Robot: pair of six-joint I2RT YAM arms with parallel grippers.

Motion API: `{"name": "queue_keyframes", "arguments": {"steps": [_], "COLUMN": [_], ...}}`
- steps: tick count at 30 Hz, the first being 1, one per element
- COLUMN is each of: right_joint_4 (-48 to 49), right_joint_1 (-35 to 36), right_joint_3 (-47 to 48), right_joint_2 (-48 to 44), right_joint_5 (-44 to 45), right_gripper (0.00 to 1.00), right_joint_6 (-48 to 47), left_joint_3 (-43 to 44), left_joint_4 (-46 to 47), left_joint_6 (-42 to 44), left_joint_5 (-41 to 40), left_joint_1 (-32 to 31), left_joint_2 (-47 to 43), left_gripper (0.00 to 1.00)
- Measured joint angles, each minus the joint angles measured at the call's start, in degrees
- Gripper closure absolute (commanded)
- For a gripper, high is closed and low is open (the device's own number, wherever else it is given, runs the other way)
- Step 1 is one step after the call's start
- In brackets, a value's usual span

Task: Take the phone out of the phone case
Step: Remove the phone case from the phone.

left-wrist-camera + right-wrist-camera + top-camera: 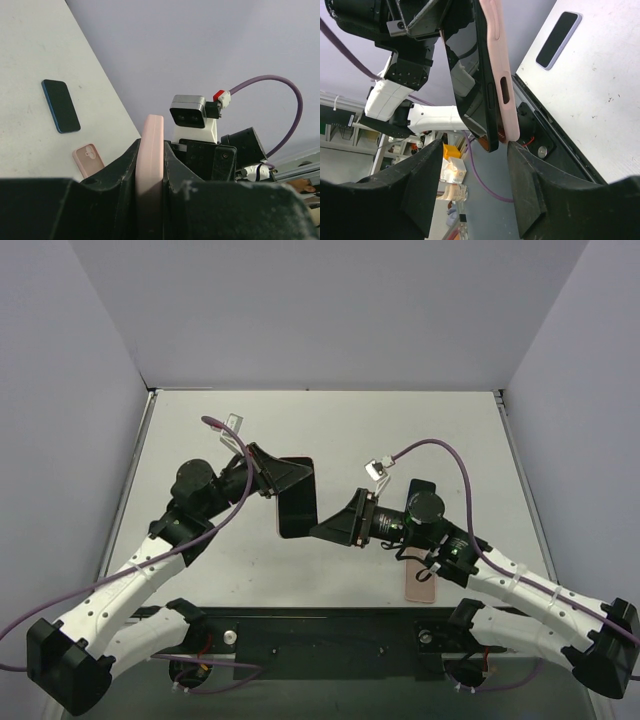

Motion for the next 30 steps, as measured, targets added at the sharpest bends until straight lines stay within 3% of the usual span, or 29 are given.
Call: {"name": "queue_keyframes", "arguments": {"steps": [13,30], "right_joint_4": [-5.7,-4.7], "right_joint_1": [2.6,2.6], "right_joint_3": [2.2,2.4], "right_joint_2": [-7.0,-4.2], "right_joint_5": [3.1,3.4], "right_gripper": [0.47,0.47], "right_joint_6": [-5.3,-5.5], "left_joint_3": [-1.2,-4.9], "left_joint_4": [2.1,11.6], "left_joint_6": [-6.0,-15.1], "left_joint_5": [0.5,1.7], "left_joint_1": [1.8,2.3], "left_joint_2": [0.4,3.0], "left_gripper": [1.00,1.00]}}
